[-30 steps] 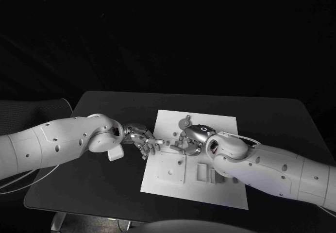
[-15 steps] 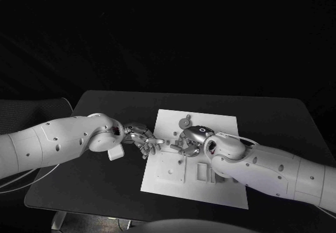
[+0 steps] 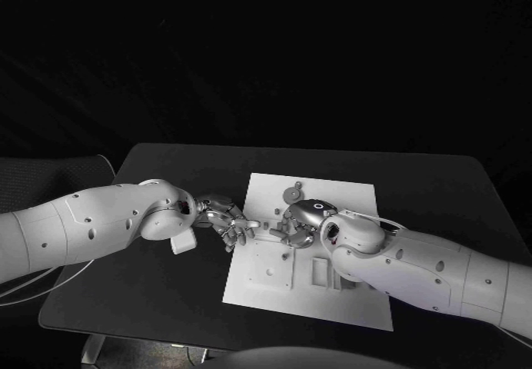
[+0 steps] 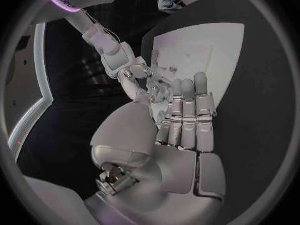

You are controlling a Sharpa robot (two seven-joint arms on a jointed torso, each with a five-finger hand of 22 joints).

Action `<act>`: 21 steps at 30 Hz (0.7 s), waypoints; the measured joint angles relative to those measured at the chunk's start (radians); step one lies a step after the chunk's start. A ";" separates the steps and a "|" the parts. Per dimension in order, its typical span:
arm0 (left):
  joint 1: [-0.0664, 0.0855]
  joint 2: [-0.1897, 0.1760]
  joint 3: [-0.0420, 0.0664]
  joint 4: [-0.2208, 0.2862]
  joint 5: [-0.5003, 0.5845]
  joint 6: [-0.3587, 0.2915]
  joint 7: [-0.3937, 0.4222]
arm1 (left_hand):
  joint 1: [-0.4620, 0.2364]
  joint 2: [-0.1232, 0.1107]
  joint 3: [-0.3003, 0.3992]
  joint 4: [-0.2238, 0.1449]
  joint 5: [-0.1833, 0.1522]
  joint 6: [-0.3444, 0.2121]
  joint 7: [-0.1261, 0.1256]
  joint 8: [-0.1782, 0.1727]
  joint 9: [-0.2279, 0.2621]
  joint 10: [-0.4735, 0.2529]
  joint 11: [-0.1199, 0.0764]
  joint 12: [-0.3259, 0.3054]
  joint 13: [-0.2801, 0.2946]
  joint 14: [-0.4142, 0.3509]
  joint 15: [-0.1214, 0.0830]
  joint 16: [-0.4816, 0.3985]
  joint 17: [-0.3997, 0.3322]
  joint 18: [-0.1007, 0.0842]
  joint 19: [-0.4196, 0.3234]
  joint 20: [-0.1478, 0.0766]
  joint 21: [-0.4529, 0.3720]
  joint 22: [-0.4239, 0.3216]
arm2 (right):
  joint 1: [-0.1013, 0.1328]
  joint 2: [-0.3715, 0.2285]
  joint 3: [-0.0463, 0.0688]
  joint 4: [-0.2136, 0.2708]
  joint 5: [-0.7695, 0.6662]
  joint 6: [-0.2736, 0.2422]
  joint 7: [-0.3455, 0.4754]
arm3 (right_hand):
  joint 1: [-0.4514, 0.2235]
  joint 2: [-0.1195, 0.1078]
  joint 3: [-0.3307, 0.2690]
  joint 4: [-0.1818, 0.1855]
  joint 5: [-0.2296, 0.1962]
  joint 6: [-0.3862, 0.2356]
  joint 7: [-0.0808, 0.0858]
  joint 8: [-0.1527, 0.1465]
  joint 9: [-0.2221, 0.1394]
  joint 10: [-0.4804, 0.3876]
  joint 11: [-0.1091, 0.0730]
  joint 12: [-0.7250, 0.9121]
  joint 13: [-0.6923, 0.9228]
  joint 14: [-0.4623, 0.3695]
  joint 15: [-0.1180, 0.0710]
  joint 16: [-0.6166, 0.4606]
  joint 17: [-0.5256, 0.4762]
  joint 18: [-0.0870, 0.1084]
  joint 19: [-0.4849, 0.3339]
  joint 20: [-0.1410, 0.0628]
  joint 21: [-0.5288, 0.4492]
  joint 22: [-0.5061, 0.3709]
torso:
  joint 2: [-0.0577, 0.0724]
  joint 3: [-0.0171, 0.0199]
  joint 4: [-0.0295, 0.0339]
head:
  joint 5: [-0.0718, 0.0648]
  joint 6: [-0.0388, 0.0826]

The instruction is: Assemble the parts on the task board

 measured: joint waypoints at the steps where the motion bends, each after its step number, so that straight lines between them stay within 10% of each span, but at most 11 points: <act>1: 0.000 0.000 0.000 0.000 0.000 0.000 0.000 | 0.000 0.000 0.000 0.000 0.000 0.000 0.000 0.000 0.000 0.000 0.000 0.000 0.000 0.000 0.000 0.000 0.000 0.000 0.000 0.000 0.000 0.000 | 0.000 0.001 0.000 0.000 0.000 0.000 -0.001 | 0.000 0.000 0.000 0.000 0.000 0.003 -0.001 0.000 0.000 0.000 0.000 0.000 0.000 0.000 0.000 0.000 0.000 0.000 0.000 0.000 0.000 0.000 | 0.000 0.0000 0.0000 | 0.000 0.000; 21: 0.000 0.000 0.000 0.000 -0.001 0.004 -0.003 | 0.000 0.000 0.000 0.000 0.000 0.000 0.000 0.000 0.000 0.000 0.000 0.000 0.000 0.000 0.000 -0.004 0.001 0.000 0.000 0.000 -0.001 0.001 | 0.000 0.009 -0.002 -0.001 -0.027 0.011 -0.023 | 0.023 0.023 -0.008 -0.017 0.000 0.026 -0.007 0.021 0.015 0.004 -0.011 0.000 -0.006 0.002 -0.009 0.000 -0.003 0.000 0.000 0.000 0.000 0.000 | 0.000 -0.0003 -0.0002 | 0.001 -0.003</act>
